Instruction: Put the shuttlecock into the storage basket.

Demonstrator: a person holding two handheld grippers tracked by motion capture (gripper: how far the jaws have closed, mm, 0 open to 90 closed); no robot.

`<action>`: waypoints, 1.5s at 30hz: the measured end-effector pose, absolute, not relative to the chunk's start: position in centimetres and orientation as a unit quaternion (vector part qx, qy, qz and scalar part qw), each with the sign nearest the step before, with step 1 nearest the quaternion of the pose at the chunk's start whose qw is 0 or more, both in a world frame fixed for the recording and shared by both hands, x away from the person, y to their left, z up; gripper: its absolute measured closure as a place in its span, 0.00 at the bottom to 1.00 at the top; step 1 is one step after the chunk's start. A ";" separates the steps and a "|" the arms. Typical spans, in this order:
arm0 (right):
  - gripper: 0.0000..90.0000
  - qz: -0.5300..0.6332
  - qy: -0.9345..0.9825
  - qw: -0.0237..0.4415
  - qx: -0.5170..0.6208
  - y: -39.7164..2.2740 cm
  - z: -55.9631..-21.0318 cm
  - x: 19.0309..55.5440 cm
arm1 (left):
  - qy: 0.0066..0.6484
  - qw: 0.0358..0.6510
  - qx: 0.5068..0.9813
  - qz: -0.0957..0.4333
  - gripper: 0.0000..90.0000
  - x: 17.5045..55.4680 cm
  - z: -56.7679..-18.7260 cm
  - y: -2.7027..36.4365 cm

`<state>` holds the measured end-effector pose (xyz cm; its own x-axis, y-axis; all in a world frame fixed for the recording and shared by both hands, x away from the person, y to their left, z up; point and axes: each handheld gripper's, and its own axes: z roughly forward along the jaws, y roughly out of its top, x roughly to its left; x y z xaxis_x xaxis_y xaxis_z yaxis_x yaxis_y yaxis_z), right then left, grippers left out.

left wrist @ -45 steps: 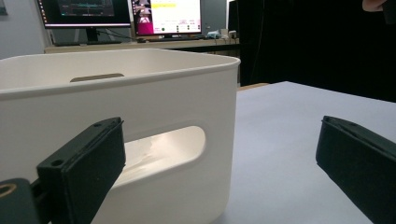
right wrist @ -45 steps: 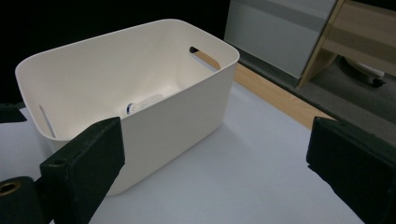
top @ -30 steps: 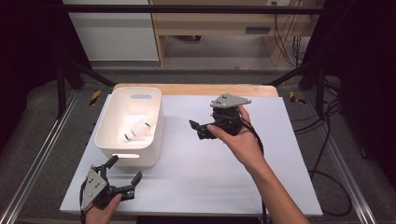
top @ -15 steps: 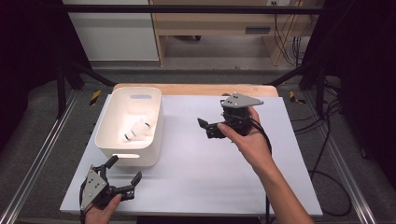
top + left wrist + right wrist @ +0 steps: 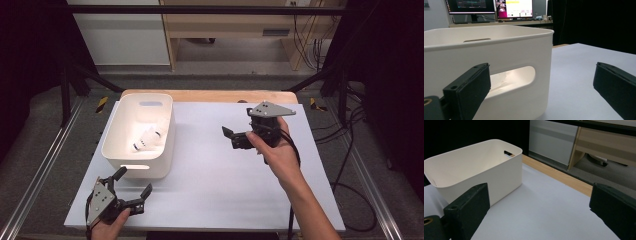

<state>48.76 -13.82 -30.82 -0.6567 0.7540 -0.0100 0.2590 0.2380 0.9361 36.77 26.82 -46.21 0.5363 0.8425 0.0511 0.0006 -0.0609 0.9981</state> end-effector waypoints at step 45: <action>0.04 0.521 0.720 0.240 0.391 -20.6 -35.3 46.1 | 0.331 0.598 0.640 0.351 0.01 36.8 -46.3 26.8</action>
<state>46.07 -20.59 -35.35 -0.5798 0.8125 0.0614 0.3133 0.1528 0.9373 36.75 26.82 -46.26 0.5353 0.8429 0.0539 0.0035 -0.0660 0.9978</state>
